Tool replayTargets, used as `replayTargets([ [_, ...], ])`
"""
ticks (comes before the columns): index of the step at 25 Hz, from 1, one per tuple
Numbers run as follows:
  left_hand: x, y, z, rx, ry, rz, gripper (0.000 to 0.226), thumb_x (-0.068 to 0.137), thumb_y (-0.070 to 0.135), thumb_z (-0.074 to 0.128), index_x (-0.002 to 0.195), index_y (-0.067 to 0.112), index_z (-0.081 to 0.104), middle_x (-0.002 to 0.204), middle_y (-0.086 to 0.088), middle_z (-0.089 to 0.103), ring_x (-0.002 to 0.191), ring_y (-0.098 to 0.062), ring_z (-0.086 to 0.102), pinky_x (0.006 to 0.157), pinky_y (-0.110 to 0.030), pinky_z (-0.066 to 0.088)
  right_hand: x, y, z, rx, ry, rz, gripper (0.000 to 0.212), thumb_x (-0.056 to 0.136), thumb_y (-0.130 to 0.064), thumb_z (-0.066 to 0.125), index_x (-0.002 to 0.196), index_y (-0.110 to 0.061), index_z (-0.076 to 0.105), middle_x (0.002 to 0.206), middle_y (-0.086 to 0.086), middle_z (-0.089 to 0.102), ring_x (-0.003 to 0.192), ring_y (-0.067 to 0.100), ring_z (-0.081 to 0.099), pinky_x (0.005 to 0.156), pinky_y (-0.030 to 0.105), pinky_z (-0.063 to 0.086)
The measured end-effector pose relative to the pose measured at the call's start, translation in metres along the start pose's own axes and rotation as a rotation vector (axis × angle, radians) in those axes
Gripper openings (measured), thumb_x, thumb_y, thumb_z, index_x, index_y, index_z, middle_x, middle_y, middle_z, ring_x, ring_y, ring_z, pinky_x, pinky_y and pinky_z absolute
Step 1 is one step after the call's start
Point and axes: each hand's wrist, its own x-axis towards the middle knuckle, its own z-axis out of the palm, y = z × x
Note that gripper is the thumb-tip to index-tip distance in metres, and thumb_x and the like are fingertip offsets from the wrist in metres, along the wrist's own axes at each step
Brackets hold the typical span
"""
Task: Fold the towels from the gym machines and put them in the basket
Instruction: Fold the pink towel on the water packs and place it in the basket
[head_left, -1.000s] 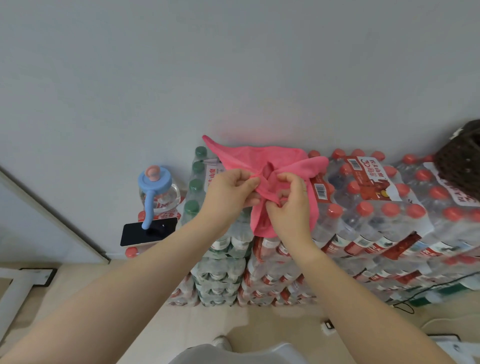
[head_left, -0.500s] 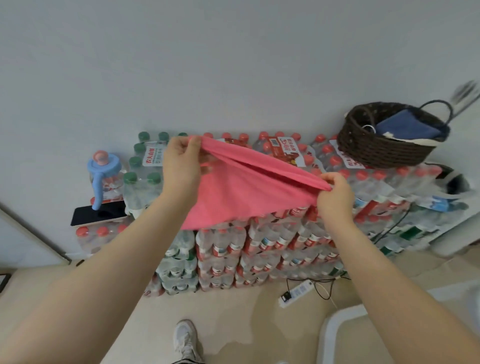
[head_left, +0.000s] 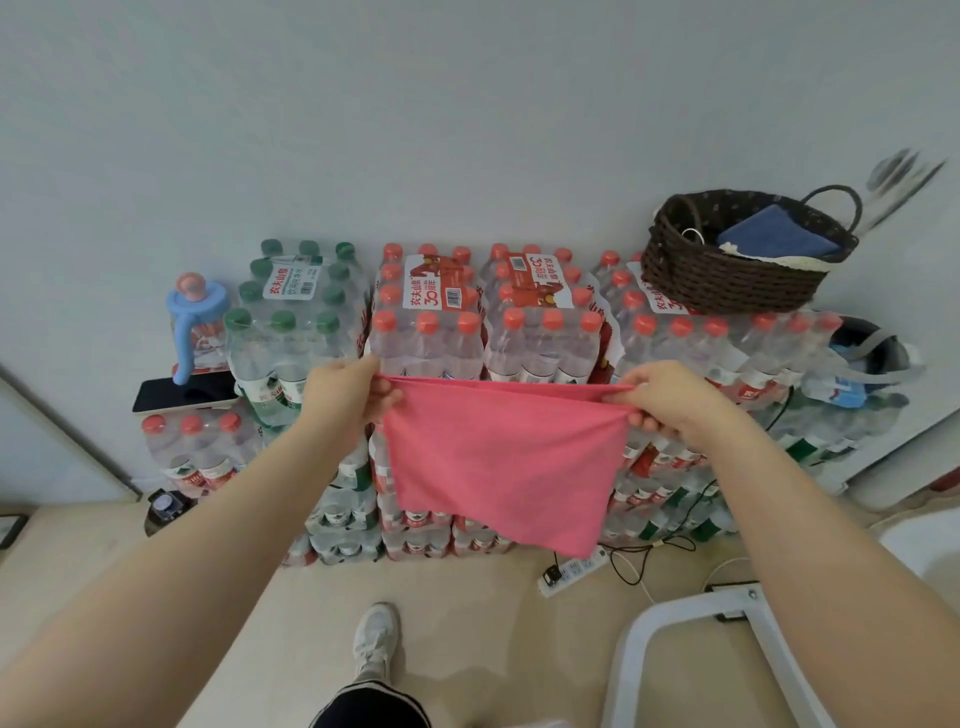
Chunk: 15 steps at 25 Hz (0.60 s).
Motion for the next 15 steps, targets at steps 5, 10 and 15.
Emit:
replayTargets([
  [5, 0.017, 0.011, 0.002, -0.15, -0.072, 0.041, 0.009, 0.09, 0.003, 0.046, 0.084, 0.006, 0.052, 0.043, 0.001, 0.063, 0.047, -0.01, 0.066, 0.047, -0.015, 0.054, 0.032, -0.017, 0.002, 0.401, 0.035, 0.062, 0.029, 0.092, 0.001, 0.038, 0.114, -0.006, 0.055, 0.069, 0.008, 0.058, 0.056, 0.016, 0.053, 0.05, 0.025, 0.042],
  [10, 0.057, 0.028, 0.022, -0.226, -0.146, 0.024, 0.013, 0.091, 0.004, 0.048, 0.084, 0.003, 0.059, 0.055, -0.002, 0.07, 0.055, -0.008, 0.069, 0.051, -0.014, 0.054, 0.087, -0.043, -0.007, 0.202, 0.09, 0.097, 0.027, 0.092, -0.003, 0.039, 0.114, -0.004, 0.055, 0.059, 0.005, 0.055, 0.044, 0.012, 0.044, 0.035, 0.018, 0.033],
  [15, 0.128, 0.06, 0.037, -0.313, -0.144, 0.003, 0.017, 0.093, 0.004, 0.047, 0.081, 0.0, 0.059, 0.056, -0.004, 0.07, 0.057, -0.011, 0.069, 0.054, -0.015, 0.055, 0.146, -0.087, -0.024, 0.758, -0.006, 0.166, 0.017, 0.089, -0.006, 0.044, 0.077, -0.007, 0.055, 0.047, 0.001, 0.059, 0.04, 0.007, 0.054, 0.038, 0.014, 0.04],
])
